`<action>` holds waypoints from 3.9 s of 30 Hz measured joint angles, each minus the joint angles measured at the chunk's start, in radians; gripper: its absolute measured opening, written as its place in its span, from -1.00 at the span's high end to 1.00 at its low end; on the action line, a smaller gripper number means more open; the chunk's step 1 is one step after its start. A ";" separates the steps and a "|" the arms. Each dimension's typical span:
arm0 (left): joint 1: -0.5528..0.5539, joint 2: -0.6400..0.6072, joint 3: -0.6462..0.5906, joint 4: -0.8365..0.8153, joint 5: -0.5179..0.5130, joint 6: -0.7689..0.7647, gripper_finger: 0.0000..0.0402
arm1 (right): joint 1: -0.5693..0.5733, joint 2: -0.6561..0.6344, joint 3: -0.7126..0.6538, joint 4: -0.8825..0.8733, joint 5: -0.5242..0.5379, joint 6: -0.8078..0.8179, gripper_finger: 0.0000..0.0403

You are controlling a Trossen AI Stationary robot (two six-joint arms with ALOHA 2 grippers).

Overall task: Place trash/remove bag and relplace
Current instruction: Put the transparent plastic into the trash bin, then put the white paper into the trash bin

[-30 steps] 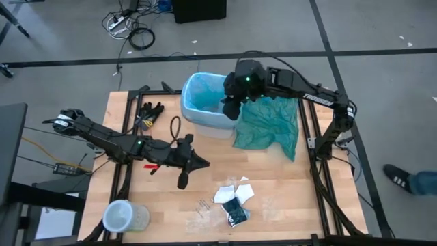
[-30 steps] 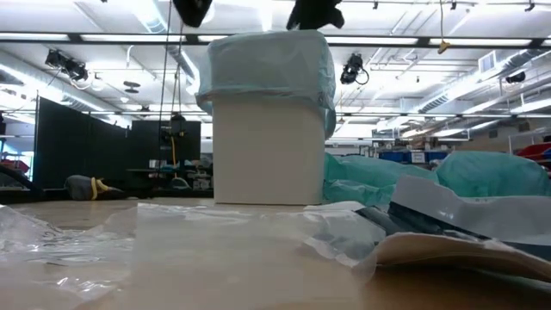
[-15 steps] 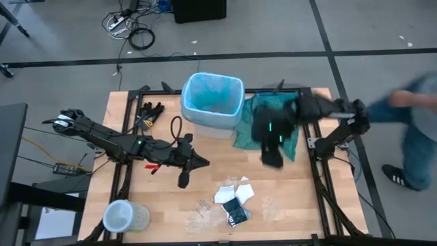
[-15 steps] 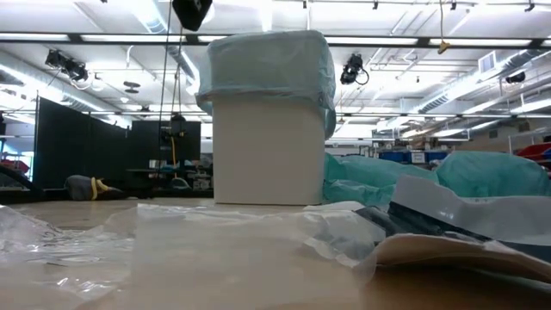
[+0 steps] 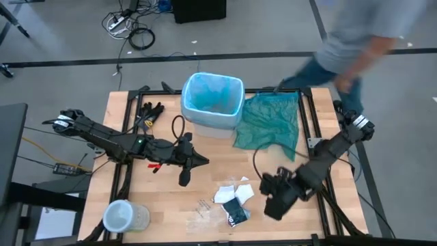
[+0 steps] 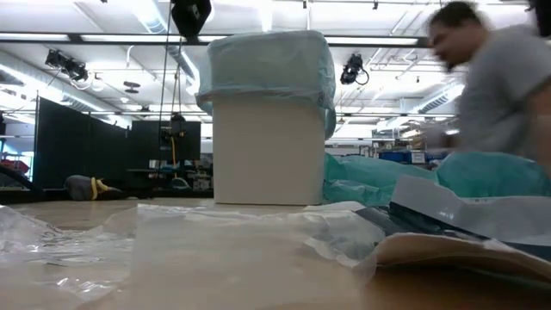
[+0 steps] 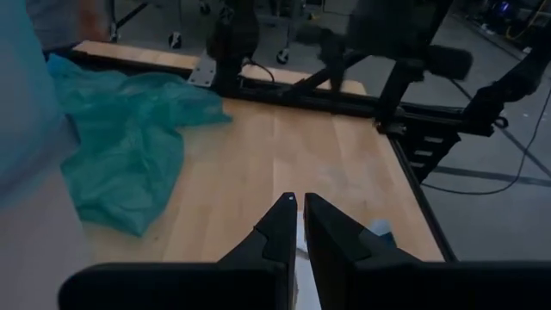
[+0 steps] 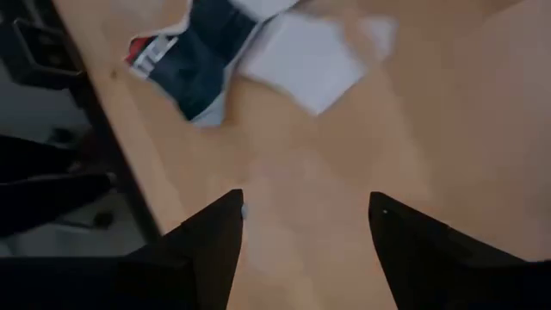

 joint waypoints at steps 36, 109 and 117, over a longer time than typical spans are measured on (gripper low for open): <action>-0.002 0.000 0.000 -0.057 0.000 -0.075 0.83 | 0.151 0.000 -0.411 0.451 -0.052 0.214 -0.22; 0.033 -0.079 0.001 -0.048 -0.155 -0.169 0.83 | -0.993 0.191 0.658 0.049 -0.162 -0.982 0.00; 0.033 -0.079 0.001 -0.052 -0.153 -0.173 0.83 | -1.000 0.032 0.658 -0.057 -0.079 -0.949 -0.32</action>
